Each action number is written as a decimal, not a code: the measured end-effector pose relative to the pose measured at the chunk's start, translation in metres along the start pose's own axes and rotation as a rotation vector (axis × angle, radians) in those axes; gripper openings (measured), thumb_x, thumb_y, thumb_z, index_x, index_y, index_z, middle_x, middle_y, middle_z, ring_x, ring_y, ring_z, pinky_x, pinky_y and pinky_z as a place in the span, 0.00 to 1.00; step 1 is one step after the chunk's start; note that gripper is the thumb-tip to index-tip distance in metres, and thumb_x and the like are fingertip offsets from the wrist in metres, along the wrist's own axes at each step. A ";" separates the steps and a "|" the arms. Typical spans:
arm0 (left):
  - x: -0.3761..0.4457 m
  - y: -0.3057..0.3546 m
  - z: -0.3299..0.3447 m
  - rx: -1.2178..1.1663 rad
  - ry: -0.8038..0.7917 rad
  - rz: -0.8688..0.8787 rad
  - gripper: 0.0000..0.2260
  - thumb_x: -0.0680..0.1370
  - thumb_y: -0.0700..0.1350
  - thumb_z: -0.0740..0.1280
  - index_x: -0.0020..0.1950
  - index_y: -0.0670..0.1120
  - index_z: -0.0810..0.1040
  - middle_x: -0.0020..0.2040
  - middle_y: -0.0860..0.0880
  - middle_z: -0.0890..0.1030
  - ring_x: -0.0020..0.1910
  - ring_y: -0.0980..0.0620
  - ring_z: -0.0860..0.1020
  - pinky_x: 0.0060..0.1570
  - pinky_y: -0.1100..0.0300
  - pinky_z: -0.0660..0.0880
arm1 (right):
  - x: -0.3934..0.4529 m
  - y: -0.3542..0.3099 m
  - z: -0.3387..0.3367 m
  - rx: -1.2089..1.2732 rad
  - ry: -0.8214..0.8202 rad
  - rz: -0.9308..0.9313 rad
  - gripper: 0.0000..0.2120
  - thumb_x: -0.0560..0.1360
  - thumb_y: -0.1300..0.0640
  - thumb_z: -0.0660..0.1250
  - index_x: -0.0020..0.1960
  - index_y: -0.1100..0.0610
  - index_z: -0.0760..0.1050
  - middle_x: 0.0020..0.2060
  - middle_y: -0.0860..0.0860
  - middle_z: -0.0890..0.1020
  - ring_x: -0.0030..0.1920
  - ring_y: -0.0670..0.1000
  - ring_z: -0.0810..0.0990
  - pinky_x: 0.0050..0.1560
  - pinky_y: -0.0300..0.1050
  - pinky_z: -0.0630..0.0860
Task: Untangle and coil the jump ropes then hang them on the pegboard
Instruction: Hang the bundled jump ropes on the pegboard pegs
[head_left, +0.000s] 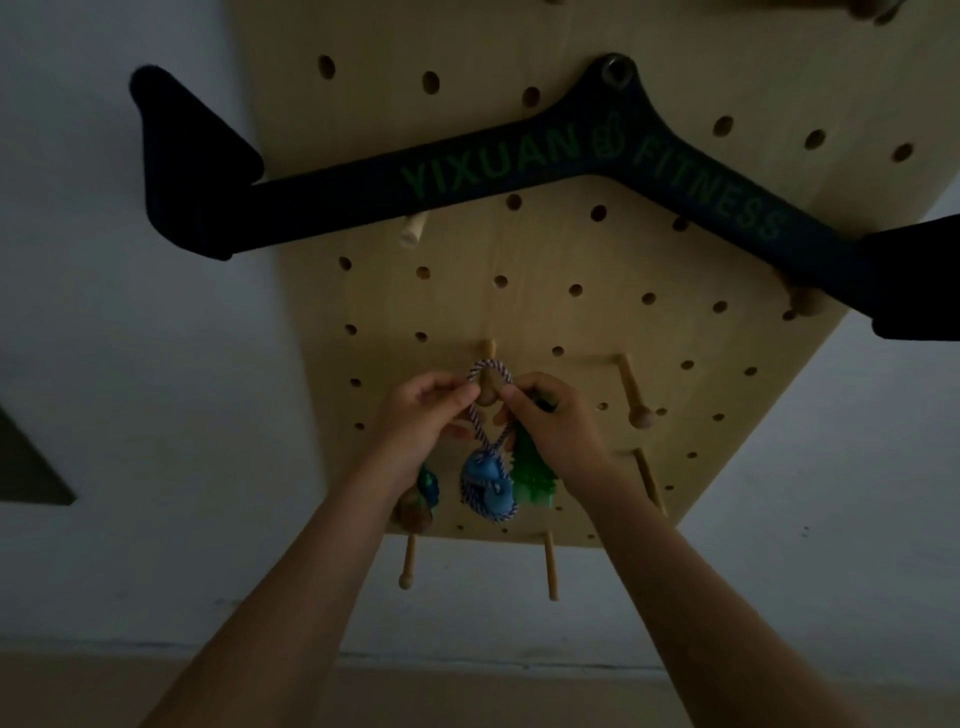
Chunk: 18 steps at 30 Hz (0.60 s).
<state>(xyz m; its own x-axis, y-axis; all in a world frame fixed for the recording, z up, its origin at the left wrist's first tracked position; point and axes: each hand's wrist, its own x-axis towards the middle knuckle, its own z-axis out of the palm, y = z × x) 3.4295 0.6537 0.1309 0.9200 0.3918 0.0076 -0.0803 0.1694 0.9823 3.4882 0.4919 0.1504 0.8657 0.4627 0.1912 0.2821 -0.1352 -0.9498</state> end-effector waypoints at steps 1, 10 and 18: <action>0.002 0.000 0.002 -0.008 0.001 -0.002 0.07 0.76 0.45 0.75 0.51 0.45 0.82 0.42 0.52 0.87 0.41 0.55 0.85 0.36 0.64 0.79 | 0.002 0.000 0.001 0.003 0.020 0.002 0.07 0.79 0.53 0.67 0.45 0.53 0.81 0.36 0.51 0.85 0.28 0.49 0.81 0.32 0.40 0.78; 0.004 -0.001 0.000 -0.048 0.002 -0.029 0.03 0.77 0.43 0.73 0.49 0.45 0.82 0.47 0.47 0.87 0.45 0.51 0.86 0.40 0.61 0.81 | 0.004 0.008 0.005 0.052 0.059 0.068 0.07 0.78 0.49 0.69 0.48 0.53 0.82 0.40 0.49 0.84 0.29 0.52 0.82 0.30 0.39 0.76; -0.033 0.005 -0.009 0.231 -0.181 0.071 0.08 0.72 0.49 0.78 0.42 0.63 0.84 0.40 0.59 0.85 0.37 0.63 0.82 0.34 0.68 0.76 | -0.025 0.002 0.011 0.105 0.087 0.179 0.34 0.59 0.28 0.74 0.49 0.52 0.69 0.40 0.53 0.81 0.40 0.54 0.84 0.42 0.52 0.82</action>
<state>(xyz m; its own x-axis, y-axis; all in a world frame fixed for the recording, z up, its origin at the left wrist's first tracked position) 3.3951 0.6493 0.1344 0.9703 0.2244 0.0907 -0.0764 -0.0714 0.9945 3.4631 0.4896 0.1415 0.9318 0.3614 0.0338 0.0804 -0.1147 -0.9901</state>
